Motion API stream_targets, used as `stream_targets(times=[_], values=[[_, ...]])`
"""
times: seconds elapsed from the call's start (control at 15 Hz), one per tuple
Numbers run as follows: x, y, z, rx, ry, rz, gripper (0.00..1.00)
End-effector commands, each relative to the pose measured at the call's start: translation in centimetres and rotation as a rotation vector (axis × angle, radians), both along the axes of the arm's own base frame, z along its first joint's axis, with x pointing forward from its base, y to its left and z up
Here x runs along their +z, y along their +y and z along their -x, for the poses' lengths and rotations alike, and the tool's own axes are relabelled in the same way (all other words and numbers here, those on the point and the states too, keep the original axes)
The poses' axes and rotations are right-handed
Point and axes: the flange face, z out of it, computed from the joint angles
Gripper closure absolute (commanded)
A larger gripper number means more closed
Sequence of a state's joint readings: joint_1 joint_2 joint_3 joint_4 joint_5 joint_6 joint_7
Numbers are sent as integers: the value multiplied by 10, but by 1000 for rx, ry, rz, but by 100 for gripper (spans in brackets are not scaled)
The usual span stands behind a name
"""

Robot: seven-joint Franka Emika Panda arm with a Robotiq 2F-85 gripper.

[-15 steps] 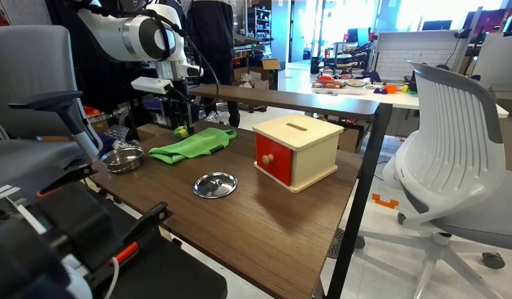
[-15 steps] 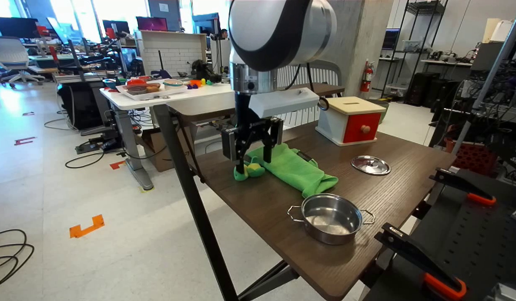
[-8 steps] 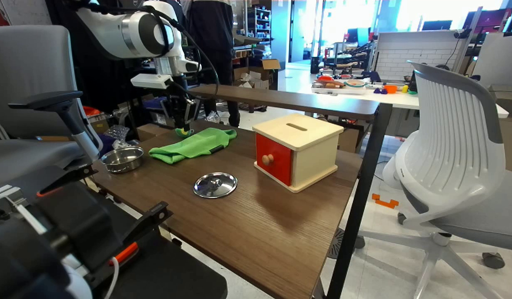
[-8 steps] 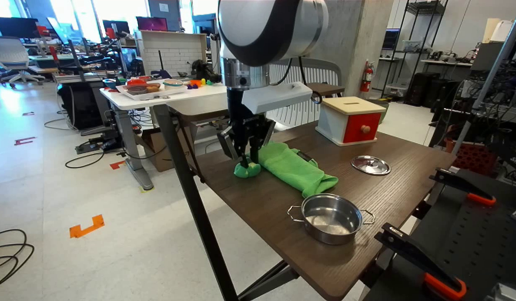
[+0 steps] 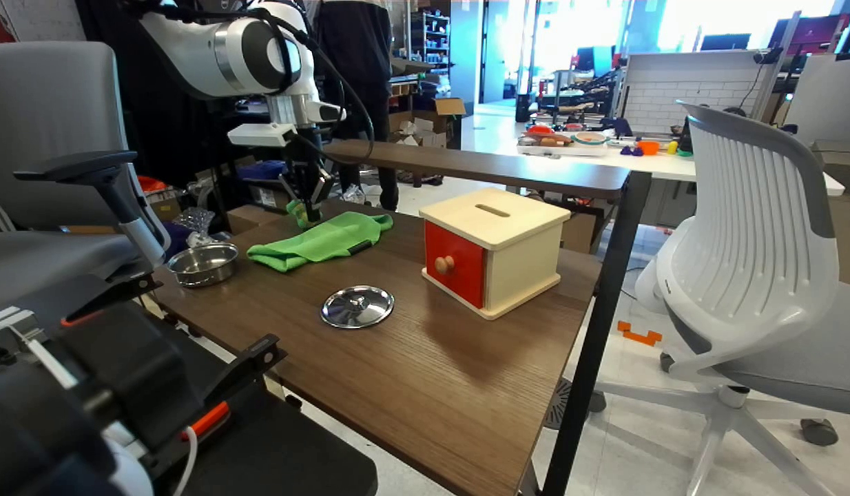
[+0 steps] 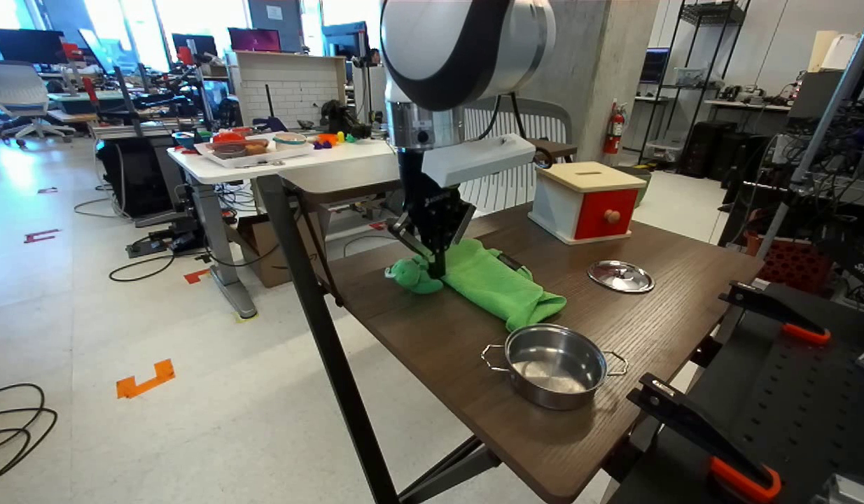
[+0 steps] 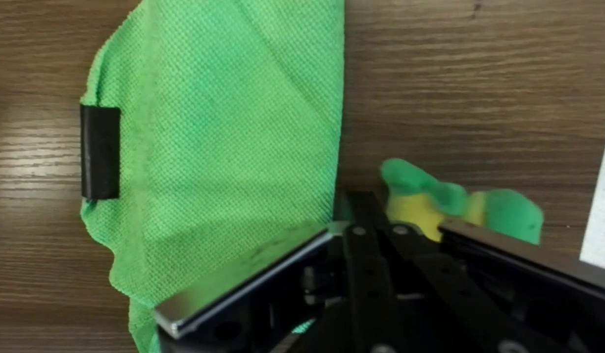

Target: Move the green toy to the right

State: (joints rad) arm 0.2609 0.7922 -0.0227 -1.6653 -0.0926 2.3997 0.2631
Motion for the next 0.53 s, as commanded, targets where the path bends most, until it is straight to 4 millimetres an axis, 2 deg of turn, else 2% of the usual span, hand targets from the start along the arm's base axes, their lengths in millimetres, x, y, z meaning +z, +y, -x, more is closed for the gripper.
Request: stream_targets(times=[0.0, 0.27, 0.47], values=[[-4, -9, -9, -6, 36, 17, 72], [1, -5, -10, 1, 25, 4, 43], [9, 5, -1, 33, 1, -20, 22]])
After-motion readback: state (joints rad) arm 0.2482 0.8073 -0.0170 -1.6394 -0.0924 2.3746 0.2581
